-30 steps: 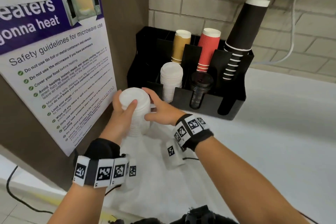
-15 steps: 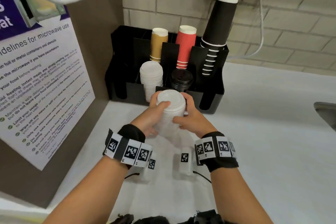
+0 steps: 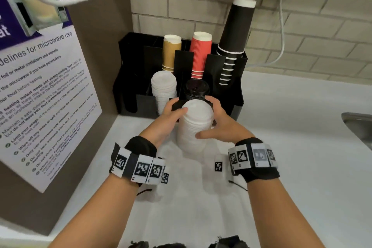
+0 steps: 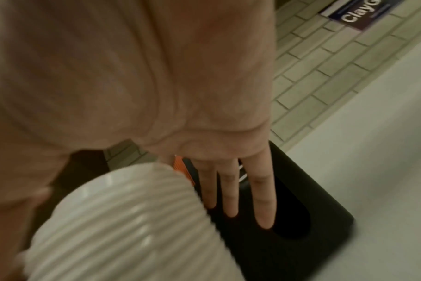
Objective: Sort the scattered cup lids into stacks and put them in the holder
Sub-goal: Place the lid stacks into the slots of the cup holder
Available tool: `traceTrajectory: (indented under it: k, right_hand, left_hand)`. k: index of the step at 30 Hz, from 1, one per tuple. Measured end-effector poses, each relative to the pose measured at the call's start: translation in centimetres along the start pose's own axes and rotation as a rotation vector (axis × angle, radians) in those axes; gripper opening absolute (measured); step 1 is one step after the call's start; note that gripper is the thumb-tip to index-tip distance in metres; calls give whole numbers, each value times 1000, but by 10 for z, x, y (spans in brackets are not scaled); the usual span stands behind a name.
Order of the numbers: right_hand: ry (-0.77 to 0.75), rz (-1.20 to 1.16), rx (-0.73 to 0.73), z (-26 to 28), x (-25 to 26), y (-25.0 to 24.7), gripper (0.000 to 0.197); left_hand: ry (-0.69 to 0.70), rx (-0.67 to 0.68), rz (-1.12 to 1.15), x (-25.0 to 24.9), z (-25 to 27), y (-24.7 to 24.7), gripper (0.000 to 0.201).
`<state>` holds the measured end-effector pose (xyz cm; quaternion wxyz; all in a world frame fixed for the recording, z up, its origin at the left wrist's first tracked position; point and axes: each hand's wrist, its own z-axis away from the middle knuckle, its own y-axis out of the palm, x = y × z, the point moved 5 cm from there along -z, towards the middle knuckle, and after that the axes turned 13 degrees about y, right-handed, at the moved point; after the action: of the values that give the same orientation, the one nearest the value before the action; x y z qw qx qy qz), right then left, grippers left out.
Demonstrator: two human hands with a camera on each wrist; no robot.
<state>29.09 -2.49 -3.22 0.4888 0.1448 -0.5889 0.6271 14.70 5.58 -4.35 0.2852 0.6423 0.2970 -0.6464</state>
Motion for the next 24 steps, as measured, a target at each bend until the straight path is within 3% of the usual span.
traceTrajectory:
  k: [5, 12, 19, 22, 24]
  right_hand:
    - [-57, 272, 82, -12, 32, -23, 98]
    - [-73, 725, 138, -24, 60, -12, 90]
    - [-129, 724, 101, -28, 61, -9, 79]
    - [-204, 628, 47, -21, 67, -18, 74]
    - [-274, 474, 24, -11, 76, -26, 71]
  left_hand:
    - [32, -169, 62, 8, 18, -36, 17]
    - [47, -202, 115, 16, 37, -45, 16]
    - [88, -228, 119, 9, 43, -41, 14]
    - [197, -248, 65, -1, 44, -39, 18]
    - [301, -219, 27, -12, 45, -33, 34]
